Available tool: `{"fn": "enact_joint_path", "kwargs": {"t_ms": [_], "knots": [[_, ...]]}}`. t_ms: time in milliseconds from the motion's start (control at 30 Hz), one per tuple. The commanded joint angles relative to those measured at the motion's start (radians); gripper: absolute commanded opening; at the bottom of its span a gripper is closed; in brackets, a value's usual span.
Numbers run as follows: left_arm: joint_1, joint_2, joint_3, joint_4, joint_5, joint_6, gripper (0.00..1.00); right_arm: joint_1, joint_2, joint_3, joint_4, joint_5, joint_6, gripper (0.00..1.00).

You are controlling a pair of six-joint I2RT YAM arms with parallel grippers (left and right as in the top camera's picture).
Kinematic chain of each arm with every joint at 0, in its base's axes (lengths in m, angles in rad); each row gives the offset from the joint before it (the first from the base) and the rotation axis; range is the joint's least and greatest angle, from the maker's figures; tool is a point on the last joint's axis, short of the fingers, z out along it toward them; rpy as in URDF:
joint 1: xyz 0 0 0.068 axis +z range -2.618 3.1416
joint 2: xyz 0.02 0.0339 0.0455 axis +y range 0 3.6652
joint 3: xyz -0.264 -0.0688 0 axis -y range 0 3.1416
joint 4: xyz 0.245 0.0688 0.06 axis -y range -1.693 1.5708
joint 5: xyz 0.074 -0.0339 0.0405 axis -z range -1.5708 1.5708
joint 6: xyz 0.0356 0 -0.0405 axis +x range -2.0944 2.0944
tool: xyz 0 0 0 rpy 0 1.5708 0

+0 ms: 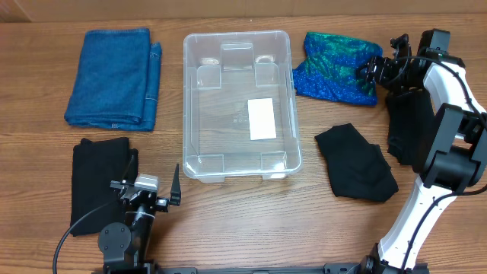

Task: Pack container
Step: 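Close the right gripper on the sparkly fabric bundle, then lift the sparkly bundle and lower it into the clear container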

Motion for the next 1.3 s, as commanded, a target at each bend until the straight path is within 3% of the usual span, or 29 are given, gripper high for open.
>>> {"fn": "enact_joint_path", "kwargs": {"t_ms": [0,267,600,633,700,767,900,933,1167,1267], "knots": [[0.005,-0.010,-0.003,0.001,-0.009,-0.011,1.00,-0.002,0.035,0.000,0.006,-0.005,-0.011,0.93],[0.005,-0.010,-0.003,0.001,-0.009,-0.011,1.00,0.000,0.081,0.000,0.029,-0.113,-0.011,0.94],[0.005,-0.010,-0.003,0.001,-0.009,-0.011,1.00,0.074,0.100,0.000,0.047,-0.087,-0.007,0.95],[0.005,-0.010,-0.003,0.001,-0.009,-0.011,1.00,0.075,0.105,0.000,0.048,-0.081,-0.006,0.91],[0.005,-0.010,-0.003,0.001,-0.009,-0.011,1.00,0.075,0.117,0.000,0.048,-0.081,-0.002,0.72],[0.005,-0.010,-0.003,0.001,-0.009,-0.011,1.00,0.070,0.124,0.000,0.052,-0.081,0.015,0.45],[0.005,-0.010,-0.003,0.001,-0.009,-0.011,1.00,0.064,0.124,0.001,0.058,-0.088,0.052,0.08],[0.005,-0.010,-0.003,0.001,-0.009,-0.011,1.00,0.055,0.124,0.008,0.064,-0.141,0.069,0.04],[0.005,-0.010,-0.003,0.001,-0.009,-0.011,1.00,-0.097,0.116,0.171,0.081,-0.811,0.224,0.04],[0.005,-0.010,-0.003,0.001,-0.010,-0.011,1.00,-0.150,0.080,0.216,0.081,-0.984,0.275,0.04]]}}
